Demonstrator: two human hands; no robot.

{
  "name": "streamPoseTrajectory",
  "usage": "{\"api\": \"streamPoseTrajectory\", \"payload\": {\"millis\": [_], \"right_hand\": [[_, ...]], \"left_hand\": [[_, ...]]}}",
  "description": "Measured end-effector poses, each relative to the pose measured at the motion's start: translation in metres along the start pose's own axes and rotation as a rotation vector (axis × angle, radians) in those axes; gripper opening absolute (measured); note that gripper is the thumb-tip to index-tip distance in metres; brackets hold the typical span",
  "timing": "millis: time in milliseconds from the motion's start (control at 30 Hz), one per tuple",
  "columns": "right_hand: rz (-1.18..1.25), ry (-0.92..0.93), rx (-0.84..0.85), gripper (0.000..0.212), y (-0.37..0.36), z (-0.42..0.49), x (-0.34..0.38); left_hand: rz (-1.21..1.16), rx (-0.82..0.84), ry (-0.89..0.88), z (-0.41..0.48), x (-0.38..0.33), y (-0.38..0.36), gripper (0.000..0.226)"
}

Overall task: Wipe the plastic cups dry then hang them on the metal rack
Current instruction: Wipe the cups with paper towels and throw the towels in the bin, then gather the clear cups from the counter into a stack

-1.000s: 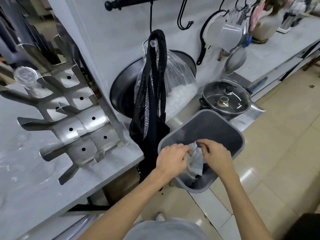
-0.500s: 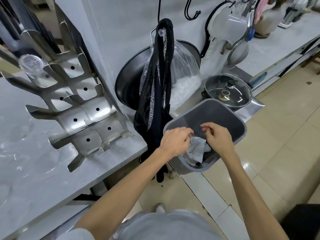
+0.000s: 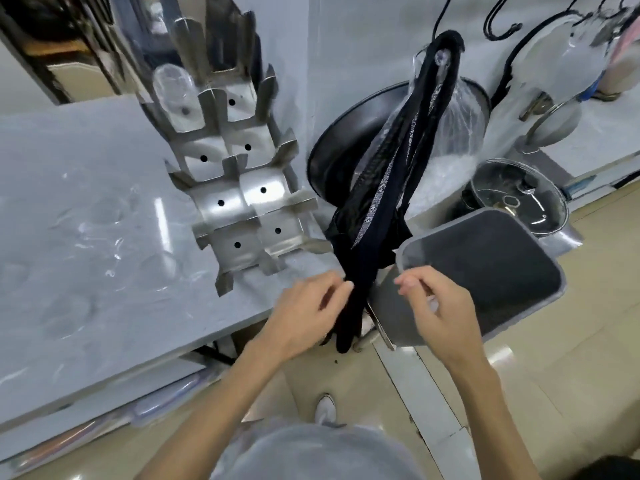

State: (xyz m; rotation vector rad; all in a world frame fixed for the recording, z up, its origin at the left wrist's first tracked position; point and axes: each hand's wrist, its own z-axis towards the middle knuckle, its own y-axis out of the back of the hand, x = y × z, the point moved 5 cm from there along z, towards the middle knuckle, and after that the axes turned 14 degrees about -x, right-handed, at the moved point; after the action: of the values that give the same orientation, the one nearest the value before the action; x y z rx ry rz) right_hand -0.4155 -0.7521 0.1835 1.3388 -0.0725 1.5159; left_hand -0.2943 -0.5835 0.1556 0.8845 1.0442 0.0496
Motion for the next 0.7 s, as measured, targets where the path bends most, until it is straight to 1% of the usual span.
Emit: {"api": "streamPoseTrajectory", "payload": {"millis": [100,167,267,333,433,500,567,633,667,700], "right_hand": [[0.085,0.012,0.152,0.019,-0.061,-0.034,0.046],[0.127,0.026,0.264,0.02,-0.104,-0.056,0.076],[0.179,0.027,0.413,0.022,-0.17,-0.085,0.124],[0.137,0.052,0.558,0.024,-0.217,-0.105,0.155],[0.054,0.091,0.766,0.025,-0.281,-0.138,0.196],[0.042,0.124,0.807,0.023,-0.315,-0.154,0.221],[0.047,0.132,0.799,0.018,-0.344,-0.159,0.239],[0.07,0.147,0.773,0.011,-0.373,-0.154,0.255],[0.061,0.176,0.766,0.021,-0.391,-0.148,0.263],[0.04,0.211,0.772,0.036,-0.412,-0.143,0.269]], "left_hand": [[0.065,-0.08,0.177,-0.048,0.064,0.073,0.044],[0.105,-0.152,0.326,-0.081,0.107,0.118,0.048],[0.104,-0.256,0.512,-0.131,0.161,0.181,0.049],[0.109,-0.318,0.592,-0.162,0.191,0.218,0.049],[0.055,-0.402,0.673,-0.2,0.229,0.266,0.047],[0.039,-0.449,0.719,-0.222,0.254,0.292,0.046],[0.014,-0.486,0.772,-0.239,0.276,0.313,0.044],[-0.055,-0.525,0.828,-0.243,0.297,0.327,0.036],[-0.11,-0.556,0.867,-0.239,0.308,0.332,0.029],[-0.176,-0.591,0.913,-0.23,0.319,0.335,0.024]]}}
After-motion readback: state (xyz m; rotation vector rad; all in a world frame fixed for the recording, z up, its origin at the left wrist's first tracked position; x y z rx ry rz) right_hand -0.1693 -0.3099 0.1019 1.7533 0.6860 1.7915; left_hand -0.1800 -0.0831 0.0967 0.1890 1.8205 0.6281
